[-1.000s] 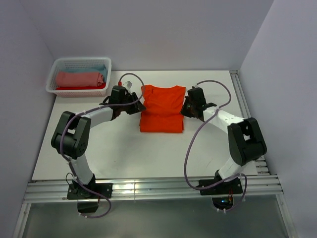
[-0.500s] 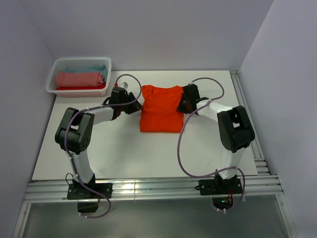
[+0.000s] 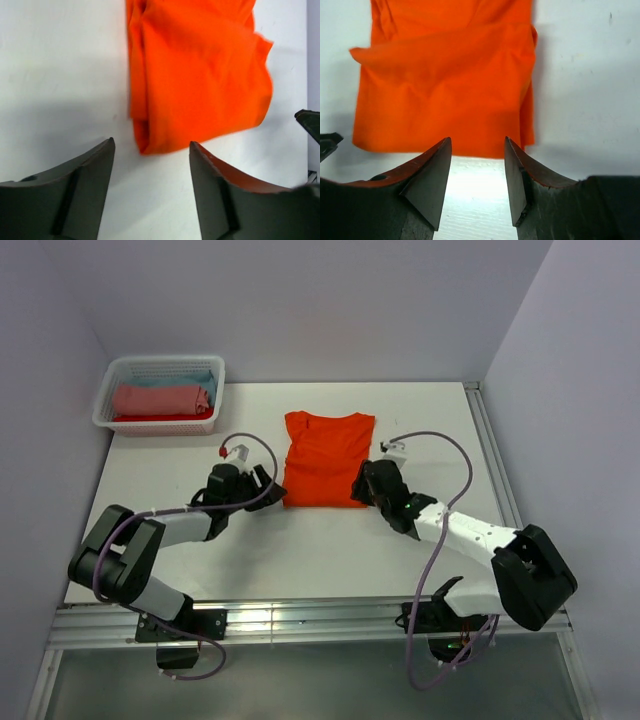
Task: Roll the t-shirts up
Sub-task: Roll the tshirt
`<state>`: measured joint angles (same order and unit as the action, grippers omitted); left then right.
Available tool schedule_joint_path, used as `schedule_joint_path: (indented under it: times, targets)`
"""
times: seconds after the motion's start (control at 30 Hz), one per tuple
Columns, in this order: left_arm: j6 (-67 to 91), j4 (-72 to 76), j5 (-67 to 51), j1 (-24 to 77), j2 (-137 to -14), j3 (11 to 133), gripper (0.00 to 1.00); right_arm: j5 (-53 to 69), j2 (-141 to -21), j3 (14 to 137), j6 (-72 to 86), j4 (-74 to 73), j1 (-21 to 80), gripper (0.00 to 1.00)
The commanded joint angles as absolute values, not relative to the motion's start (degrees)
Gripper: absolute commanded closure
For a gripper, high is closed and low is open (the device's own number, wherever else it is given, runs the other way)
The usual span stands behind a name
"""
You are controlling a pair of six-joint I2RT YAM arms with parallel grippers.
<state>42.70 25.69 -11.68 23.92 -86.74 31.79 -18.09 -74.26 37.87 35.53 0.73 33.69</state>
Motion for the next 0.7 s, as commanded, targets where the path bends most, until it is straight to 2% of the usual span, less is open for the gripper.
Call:
schedule_joint_path:
  times: [0.0, 0.07, 0.23, 0.67]
  targets:
    - [43.1, 36.4, -9.6, 24.8, -83.6, 26.0, 0.32, -25.9, -72.0, 33.0, 38.9, 5.5, 35.7, 0.46]
    - [43.1, 38.9, -8.0, 25.7, -81.8, 23.0, 0.26, -27.7, -71.3, 30.1, 39.5, 7.0, 37.1, 0.45]
    - [42.8, 43.8, -4.2, 27.7, -81.5, 18.6, 0.27, -32.4, -71.8, 25.0, 41.1, 11.3, 40.3, 0.33]
    - [41.8, 52.8, -2.5, 30.0, -94.3, 20.7, 0.35, -32.6, -83.8, 27.4, 41.4, 15.7, 40.3, 0.39]
